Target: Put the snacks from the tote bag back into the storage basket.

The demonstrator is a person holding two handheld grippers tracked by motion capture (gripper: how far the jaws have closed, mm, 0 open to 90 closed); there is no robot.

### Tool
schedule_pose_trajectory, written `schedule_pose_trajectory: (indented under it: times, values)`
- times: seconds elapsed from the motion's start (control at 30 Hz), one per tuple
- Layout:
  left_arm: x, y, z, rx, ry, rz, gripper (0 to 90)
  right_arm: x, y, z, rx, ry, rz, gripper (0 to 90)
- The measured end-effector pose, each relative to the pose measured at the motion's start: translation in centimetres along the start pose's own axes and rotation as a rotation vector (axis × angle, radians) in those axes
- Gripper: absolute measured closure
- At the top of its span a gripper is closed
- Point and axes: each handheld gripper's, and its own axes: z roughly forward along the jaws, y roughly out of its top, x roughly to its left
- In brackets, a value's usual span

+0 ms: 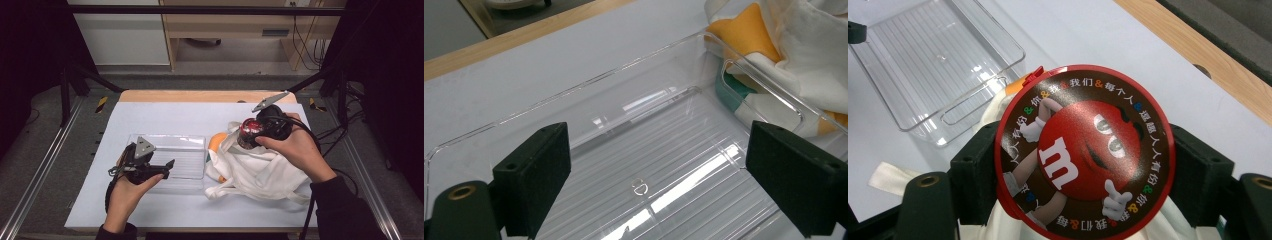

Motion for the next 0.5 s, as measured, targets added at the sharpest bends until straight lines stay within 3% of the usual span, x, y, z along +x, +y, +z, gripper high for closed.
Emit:
schedule_pose_trajectory:
  times: [0.27,0.5]
  values:
    - [0.6,-0.4,0.4,0.025,0.021,-0.004,10.5,1.1,0.9,1.2,0.015,0.023,-0.015,26.1]
    - [1.5,-0.5,-0.1,-0.008,0.029,-0.043,10.2,2.0,2.1,1.5,0.004,0.030,-0.027,26.1]
